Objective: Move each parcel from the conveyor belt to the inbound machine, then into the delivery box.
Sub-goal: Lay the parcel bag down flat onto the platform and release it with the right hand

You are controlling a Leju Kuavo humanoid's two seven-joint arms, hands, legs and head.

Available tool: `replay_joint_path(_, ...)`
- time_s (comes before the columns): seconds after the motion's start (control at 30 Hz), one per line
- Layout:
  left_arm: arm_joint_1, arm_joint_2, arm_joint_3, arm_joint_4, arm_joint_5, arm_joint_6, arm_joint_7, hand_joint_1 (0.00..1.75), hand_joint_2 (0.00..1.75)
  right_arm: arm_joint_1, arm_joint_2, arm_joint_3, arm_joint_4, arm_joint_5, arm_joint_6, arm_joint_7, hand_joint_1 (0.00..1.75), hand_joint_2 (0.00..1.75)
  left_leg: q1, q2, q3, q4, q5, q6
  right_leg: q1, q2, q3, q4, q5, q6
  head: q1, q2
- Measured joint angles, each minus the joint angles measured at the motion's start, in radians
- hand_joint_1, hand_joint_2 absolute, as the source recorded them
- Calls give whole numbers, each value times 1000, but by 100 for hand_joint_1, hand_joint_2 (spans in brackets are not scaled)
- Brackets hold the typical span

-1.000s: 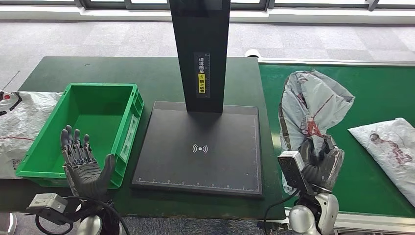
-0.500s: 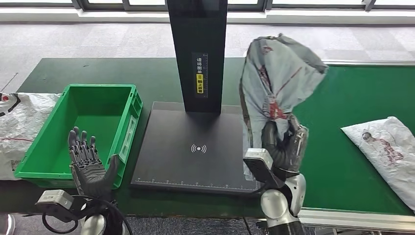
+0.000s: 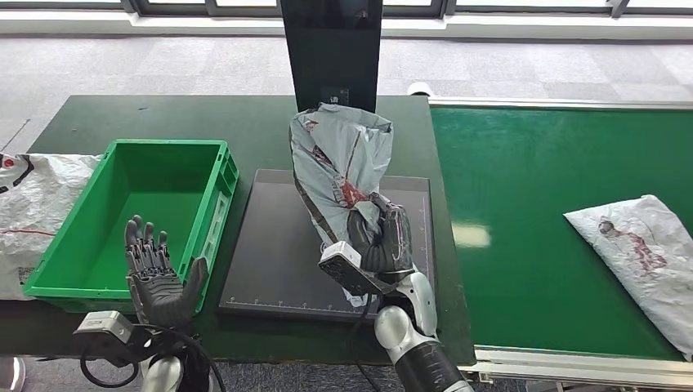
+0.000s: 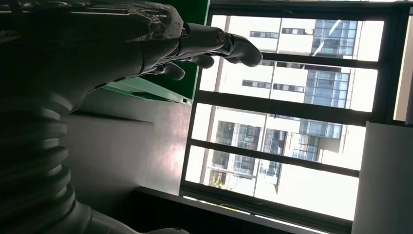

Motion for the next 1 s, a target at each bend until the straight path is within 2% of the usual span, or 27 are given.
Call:
replay_joint_path(0.13, -6, 1, 0, 10, 0, 1, 0, 0, 175, -28, 7, 10, 77, -16, 21, 15, 175, 175, 0, 0, 0, 0, 0, 0, 0, 0, 0, 0, 0, 0, 0, 0)
replay_joint_path(0.27, -23, 2, 0, 24, -3, -1, 0, 0, 175, -59, 9, 25, 162, -24, 82, 45, 159, 175, 0, 0, 0, 0, 0, 0, 0, 0, 0, 0, 0, 0, 0, 0)
replay_joint_path(0.4, -30, 2, 0, 34, -8, -3, 0, 0, 175, -80, 11, 31, 226, -19, 118, 74, 1, 175, 0, 0, 0, 0, 0, 0, 0, 0, 0, 0, 0, 0, 0, 0)
replay_joint_path(1.0, -33, 3, 0, 41, -13, -4, 0, 0, 175, -97, 11, 41, 298, -41, 120, 77, 0, 175, 0, 0, 0, 0, 0, 0, 0, 0, 0, 0, 0, 0, 0, 0)
